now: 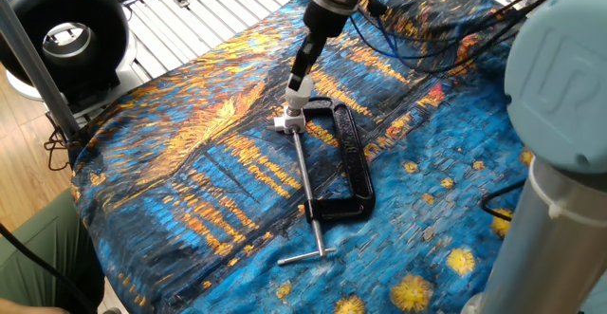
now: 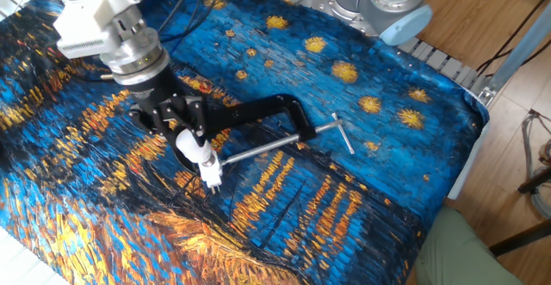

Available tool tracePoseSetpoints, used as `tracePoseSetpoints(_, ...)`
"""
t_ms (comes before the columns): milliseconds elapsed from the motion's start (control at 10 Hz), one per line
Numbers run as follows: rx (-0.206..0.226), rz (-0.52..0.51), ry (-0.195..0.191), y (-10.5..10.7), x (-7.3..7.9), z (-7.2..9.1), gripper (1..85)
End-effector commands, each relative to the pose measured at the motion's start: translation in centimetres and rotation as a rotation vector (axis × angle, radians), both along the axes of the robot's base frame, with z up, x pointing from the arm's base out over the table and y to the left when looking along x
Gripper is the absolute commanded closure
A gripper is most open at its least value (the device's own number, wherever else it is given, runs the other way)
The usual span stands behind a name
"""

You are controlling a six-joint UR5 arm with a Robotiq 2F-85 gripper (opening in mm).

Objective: Install the light bulb by rotating it

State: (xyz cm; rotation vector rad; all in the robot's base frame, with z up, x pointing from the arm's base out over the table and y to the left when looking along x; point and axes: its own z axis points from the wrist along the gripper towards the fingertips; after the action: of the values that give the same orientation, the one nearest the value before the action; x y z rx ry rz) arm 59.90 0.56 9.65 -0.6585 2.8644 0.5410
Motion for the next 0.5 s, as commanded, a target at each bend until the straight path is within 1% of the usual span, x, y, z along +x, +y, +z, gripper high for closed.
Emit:
tracePoseSetpoints(0,-0.027,-0.175,0.062,1.55,0.48,0.35,84.7)
tracePoseSetpoints(200,-0.081,-0.259,0.116,1.35,0.61,0.42,84.7)
tracePoseSetpoints(300,-0.093,-0.297,0.146,1.82,0.45,0.66,84.7)
tracePoseSetpoints(400,-0.139,-0.325,0.171,1.63,0.17,0.79,84.7)
